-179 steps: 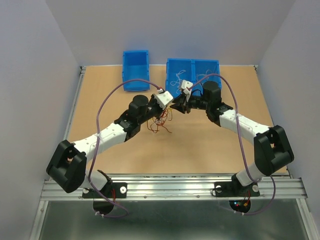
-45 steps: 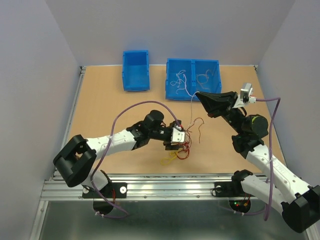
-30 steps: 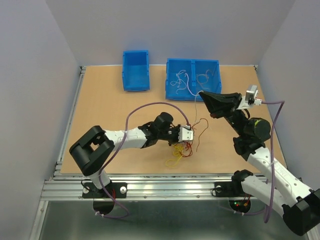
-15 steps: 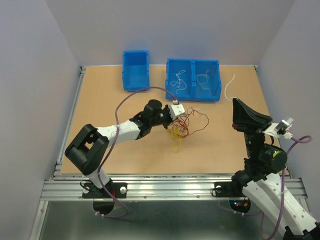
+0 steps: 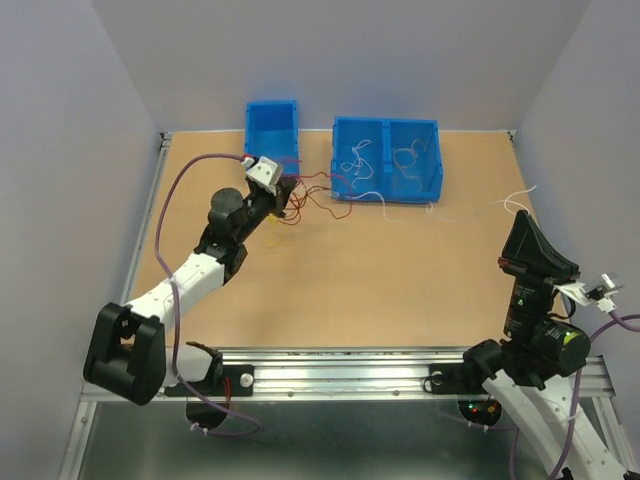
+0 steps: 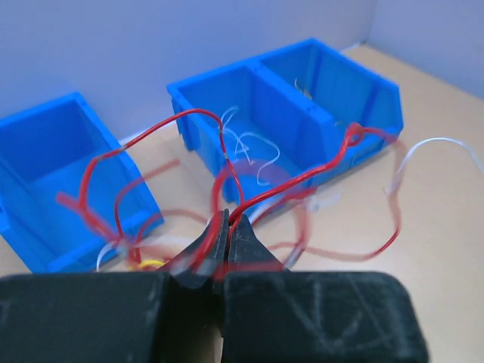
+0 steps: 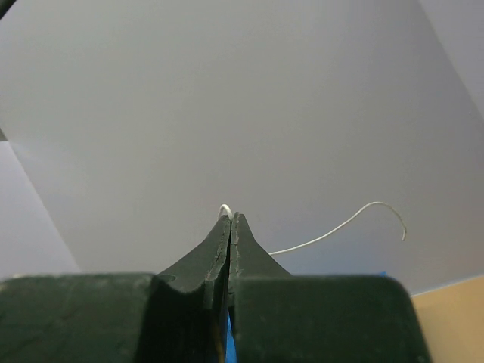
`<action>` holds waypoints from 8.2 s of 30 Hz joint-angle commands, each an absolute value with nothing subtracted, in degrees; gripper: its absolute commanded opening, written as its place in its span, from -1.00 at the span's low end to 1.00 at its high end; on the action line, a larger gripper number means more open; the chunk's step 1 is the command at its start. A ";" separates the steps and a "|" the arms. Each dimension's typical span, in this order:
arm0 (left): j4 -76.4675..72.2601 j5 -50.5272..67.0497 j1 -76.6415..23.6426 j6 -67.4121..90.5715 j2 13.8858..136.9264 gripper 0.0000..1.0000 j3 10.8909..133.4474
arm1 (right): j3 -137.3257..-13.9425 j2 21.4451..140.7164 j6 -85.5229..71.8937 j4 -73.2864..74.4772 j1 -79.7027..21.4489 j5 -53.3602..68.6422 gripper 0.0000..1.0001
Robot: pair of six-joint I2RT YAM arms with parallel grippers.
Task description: Untangle the cables
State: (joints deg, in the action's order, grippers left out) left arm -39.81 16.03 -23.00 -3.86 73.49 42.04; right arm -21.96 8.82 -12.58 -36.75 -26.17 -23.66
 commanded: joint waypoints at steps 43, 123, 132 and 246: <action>-53.00 12.57 -23.64 -2.90 57.22 -0.94 33.57 | -68.01 88.58 -5.80 -58.01 -25.66 5.45 -0.99; -45.79 23.63 -27.07 -6.85 64.52 -0.92 38.76 | -73.44 99.42 -6.16 -18.75 -22.06 16.75 0.83; -42.54 31.54 -27.77 -6.33 63.46 -0.90 40.17 | -59.16 91.49 0.71 -41.11 -22.41 53.68 0.86; -34.98 33.56 -29.79 -18.10 55.11 0.90 36.48 | -56.78 75.59 8.70 -24.26 -37.97 35.68 -0.99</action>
State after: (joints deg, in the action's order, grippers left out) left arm -30.17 25.45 -29.54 -15.05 55.99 37.87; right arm -57.17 78.32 10.66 -21.06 -37.95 35.86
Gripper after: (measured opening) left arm 0.949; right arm 0.024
